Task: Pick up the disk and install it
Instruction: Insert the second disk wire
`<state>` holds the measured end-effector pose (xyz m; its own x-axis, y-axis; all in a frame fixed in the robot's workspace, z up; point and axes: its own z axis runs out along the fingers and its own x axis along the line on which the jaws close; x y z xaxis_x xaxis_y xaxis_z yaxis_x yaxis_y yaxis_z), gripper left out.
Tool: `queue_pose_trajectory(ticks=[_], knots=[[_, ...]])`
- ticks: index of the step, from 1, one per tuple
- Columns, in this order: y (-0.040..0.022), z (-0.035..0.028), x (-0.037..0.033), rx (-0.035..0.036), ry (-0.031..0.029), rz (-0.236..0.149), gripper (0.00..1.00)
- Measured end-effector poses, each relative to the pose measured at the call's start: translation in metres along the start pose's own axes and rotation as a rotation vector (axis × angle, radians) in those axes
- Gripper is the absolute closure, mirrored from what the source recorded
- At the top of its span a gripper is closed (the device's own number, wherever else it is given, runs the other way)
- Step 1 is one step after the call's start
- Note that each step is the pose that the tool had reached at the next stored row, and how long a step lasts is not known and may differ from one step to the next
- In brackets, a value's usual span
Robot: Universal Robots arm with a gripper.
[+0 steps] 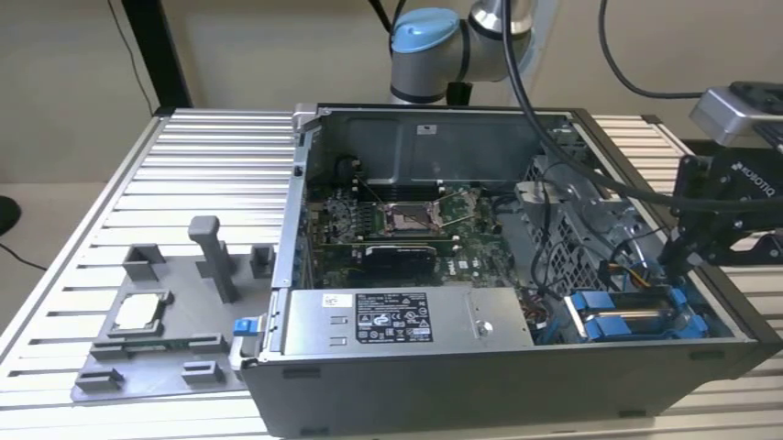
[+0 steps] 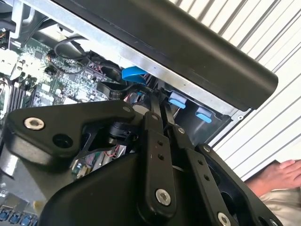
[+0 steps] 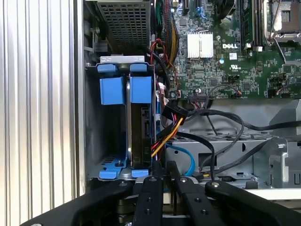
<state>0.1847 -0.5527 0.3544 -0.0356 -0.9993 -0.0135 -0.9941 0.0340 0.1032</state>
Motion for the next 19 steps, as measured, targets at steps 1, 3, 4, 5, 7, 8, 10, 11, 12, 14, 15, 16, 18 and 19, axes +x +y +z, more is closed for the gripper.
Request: queue_pose_trajectory(ticks=[1,3,4,5,7,8,10,11,12,14,15,16,18,19], knots=[[0.0015,-0.0004,0.0000,0.0000,-0.0001,0.000,1.00],[0.0064,-0.0008,0.0002,0.0001,-0.0001,0.001,1.00],[0.0094,-0.0007,0.0002,0.0004,-0.0002,0.001,1.00],[0.0123,-0.0006,0.0003,0.0007,-0.0003,0.002,1.00],[0.0178,-0.0008,0.0003,0.0017,-0.0005,0.003,1.00],[0.0205,-0.0013,0.0003,0.0023,-0.0004,0.003,1.00],[0.0259,-0.0020,0.0000,0.0035,-0.0005,0.003,1.00],[0.0287,-0.0023,0.0000,0.0041,-0.0005,0.003,1.00],[0.0315,-0.0025,-0.0001,0.0050,-0.0005,0.003,1.00],[0.0368,-0.0023,-0.0001,0.0094,-0.0001,0.003,1.00],[0.0395,-0.0020,0.0000,0.0143,-0.0001,0.003,1.00],[0.0427,-0.0018,0.0001,0.0199,-0.0001,0.003,1.00],[0.0492,-0.0013,0.0003,0.0284,-0.0001,0.003,1.00],[0.0526,-0.0010,0.0005,0.0320,0.0002,0.003,1.00]])
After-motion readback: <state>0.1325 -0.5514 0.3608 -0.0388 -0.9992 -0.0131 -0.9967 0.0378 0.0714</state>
